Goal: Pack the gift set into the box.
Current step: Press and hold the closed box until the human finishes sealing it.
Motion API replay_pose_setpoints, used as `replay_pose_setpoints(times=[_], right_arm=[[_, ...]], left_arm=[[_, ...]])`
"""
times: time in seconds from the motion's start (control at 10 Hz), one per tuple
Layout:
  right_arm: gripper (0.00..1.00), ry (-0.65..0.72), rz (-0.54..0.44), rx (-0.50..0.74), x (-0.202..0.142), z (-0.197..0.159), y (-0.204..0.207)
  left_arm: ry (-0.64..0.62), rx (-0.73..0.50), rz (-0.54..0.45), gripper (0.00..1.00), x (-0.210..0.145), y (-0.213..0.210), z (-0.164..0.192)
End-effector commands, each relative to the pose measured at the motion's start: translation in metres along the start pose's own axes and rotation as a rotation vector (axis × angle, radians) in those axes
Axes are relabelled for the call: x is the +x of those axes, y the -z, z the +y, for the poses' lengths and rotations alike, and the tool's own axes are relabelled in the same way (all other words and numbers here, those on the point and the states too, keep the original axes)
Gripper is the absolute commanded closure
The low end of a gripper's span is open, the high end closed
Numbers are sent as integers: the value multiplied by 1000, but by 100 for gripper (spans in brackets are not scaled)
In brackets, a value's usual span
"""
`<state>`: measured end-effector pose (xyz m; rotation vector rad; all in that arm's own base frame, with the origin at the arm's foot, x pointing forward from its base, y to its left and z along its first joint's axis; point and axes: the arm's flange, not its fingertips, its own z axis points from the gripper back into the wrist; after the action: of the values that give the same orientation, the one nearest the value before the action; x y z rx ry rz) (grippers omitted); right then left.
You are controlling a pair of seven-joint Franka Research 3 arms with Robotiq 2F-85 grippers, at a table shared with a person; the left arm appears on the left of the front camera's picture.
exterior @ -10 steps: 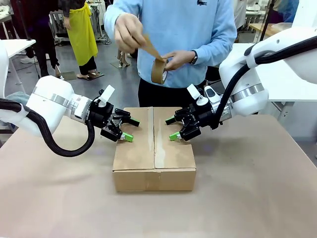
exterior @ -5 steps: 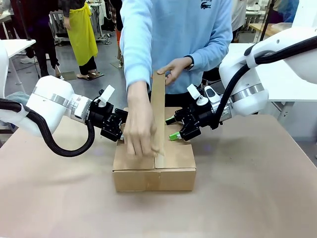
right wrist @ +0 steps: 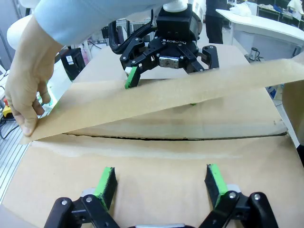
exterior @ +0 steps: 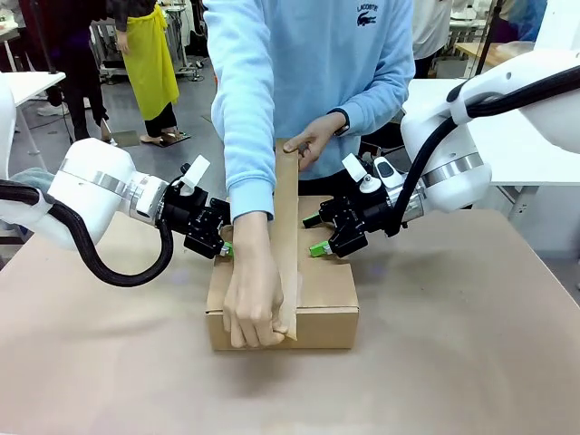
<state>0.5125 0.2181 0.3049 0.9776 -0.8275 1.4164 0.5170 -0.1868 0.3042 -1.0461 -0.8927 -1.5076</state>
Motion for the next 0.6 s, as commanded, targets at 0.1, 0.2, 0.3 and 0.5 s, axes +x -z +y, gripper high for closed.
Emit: replay_pose_setpoints(times=[0.1, 0.2, 0.3, 0.5], right_arm=[[0, 4, 7, -12, -5, 3, 1], [0, 4, 7, -12, -5, 3, 1], [0, 4, 7, -12, -5, 3, 1], [0, 4, 7, -12, -5, 3, 1]], left_arm=[[-1, -1, 7, 0, -4, 2, -2], [-1, -1, 7, 0, -4, 2, -2], [-1, -1, 7, 0, -4, 2, -2], [-1, -1, 7, 0, -4, 2, -2]])
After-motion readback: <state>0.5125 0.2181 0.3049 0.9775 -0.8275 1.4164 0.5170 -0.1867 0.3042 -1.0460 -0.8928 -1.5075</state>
